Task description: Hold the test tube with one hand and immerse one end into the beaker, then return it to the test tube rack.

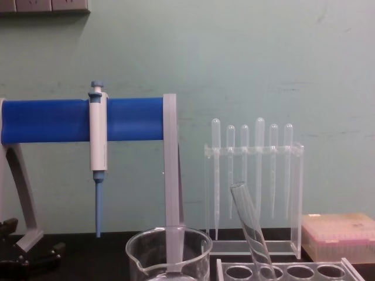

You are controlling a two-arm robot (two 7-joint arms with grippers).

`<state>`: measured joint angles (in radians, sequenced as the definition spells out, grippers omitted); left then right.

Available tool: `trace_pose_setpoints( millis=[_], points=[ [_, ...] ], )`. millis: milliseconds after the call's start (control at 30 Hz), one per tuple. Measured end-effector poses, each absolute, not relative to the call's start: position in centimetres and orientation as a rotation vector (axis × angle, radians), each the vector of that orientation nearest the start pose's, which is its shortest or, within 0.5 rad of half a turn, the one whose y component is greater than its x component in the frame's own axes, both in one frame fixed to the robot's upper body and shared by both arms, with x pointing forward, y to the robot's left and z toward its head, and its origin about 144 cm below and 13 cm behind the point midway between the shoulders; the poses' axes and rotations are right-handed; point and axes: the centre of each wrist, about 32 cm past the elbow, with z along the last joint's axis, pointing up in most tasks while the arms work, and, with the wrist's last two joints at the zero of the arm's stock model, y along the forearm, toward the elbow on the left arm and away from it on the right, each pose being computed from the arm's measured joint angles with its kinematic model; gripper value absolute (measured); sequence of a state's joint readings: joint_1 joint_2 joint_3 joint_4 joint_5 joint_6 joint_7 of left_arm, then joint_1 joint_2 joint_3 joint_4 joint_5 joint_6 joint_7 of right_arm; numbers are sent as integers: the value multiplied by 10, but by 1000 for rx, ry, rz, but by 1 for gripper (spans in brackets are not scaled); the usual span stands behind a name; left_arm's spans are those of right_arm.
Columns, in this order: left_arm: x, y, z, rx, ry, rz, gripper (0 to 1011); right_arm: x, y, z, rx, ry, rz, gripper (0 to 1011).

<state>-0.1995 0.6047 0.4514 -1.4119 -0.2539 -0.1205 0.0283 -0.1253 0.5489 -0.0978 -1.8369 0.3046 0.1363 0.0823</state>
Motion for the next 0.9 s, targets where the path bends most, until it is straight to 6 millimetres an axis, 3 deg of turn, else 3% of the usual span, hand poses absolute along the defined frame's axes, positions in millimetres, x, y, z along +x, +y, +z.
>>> trace_pose_setpoints(
  millis=[267,400,900],
  points=[
    [489,310,1140,304,-285,1248,1000,432,-296,1163,-263,-190,-1413,1003],
    [489,310,1140,304,-285,1248,1000,434,-292,1153,-260,-204,-1417,1002],
    [489,310,1140,304,-285,1248,1000,434,-291,1152,-259,-208,-1416,1002]
  ],
)
